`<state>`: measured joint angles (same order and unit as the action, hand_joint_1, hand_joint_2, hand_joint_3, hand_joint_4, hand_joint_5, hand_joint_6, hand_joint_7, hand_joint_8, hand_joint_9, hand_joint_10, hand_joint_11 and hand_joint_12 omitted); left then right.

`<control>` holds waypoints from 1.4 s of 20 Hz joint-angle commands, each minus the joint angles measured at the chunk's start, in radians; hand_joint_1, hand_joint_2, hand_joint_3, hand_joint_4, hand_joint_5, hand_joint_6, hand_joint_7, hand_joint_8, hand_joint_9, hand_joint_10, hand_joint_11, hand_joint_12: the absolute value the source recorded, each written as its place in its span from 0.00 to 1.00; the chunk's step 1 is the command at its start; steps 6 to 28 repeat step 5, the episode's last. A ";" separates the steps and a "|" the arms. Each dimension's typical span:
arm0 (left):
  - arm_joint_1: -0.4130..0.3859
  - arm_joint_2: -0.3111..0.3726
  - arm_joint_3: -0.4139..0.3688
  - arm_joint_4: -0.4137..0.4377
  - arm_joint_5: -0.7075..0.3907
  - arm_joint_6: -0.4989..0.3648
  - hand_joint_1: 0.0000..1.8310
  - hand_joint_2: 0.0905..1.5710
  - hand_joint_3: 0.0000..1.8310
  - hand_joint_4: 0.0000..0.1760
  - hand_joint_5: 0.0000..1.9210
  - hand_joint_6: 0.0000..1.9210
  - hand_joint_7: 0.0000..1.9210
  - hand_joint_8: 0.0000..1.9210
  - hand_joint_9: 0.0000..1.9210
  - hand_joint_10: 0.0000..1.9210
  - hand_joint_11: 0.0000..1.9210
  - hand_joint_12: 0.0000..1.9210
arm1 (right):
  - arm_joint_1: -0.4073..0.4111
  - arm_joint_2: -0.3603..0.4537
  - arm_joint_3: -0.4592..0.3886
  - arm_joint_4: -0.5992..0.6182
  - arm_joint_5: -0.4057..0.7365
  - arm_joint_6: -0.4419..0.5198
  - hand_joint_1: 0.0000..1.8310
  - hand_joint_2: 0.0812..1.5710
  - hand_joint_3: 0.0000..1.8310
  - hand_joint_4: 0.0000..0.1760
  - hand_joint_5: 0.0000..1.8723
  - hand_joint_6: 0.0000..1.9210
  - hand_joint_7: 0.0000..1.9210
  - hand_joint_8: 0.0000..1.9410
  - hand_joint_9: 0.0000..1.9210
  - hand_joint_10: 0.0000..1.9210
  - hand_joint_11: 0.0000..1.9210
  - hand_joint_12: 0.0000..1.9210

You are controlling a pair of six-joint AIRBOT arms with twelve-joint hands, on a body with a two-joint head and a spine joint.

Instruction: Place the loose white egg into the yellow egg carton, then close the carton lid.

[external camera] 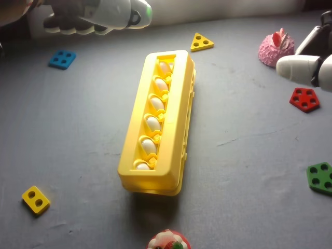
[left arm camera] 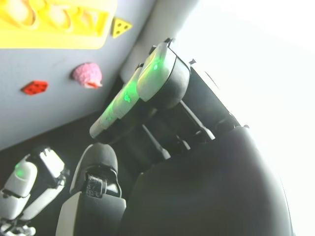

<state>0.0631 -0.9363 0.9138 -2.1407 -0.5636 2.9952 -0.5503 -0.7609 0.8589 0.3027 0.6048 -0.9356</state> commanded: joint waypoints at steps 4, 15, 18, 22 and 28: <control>-0.017 0.010 0.000 0.037 0.046 0.001 0.01 0.86 0.00 0.00 0.58 1.00 0.65 1.00 0.68 1.00 0.70 1.00 | -0.048 0.006 -0.015 -0.134 0.313 0.032 0.05 0.80 0.00 1.00 0.67 1.00 0.69 1.00 0.70 1.00 0.70 1.00; -0.017 0.011 0.000 0.037 0.047 0.001 0.00 0.87 0.00 0.00 0.58 1.00 0.65 1.00 0.68 1.00 0.70 1.00 | -0.059 0.006 -0.018 -0.165 0.342 0.032 0.04 0.80 0.00 1.00 0.67 1.00 0.70 1.00 0.70 1.00 0.71 1.00; -0.017 0.011 0.000 0.037 0.047 0.001 0.00 0.87 0.00 0.00 0.58 1.00 0.65 1.00 0.68 1.00 0.70 1.00 | -0.059 0.006 -0.018 -0.165 0.342 0.032 0.04 0.80 0.00 1.00 0.67 1.00 0.70 1.00 0.70 1.00 0.71 1.00; -0.017 0.011 0.000 0.037 0.047 0.001 0.00 0.87 0.00 0.00 0.58 1.00 0.65 1.00 0.68 1.00 0.70 1.00 | -0.059 0.006 -0.018 -0.165 0.342 0.032 0.04 0.80 0.00 1.00 0.67 1.00 0.70 1.00 0.70 1.00 0.71 1.00; -0.017 0.011 0.000 0.037 0.047 0.001 0.00 0.87 0.00 0.00 0.58 1.00 0.65 1.00 0.68 1.00 0.70 1.00 | -0.059 0.006 -0.018 -0.165 0.342 0.032 0.04 0.80 0.00 1.00 0.67 1.00 0.70 1.00 0.70 1.00 0.71 1.00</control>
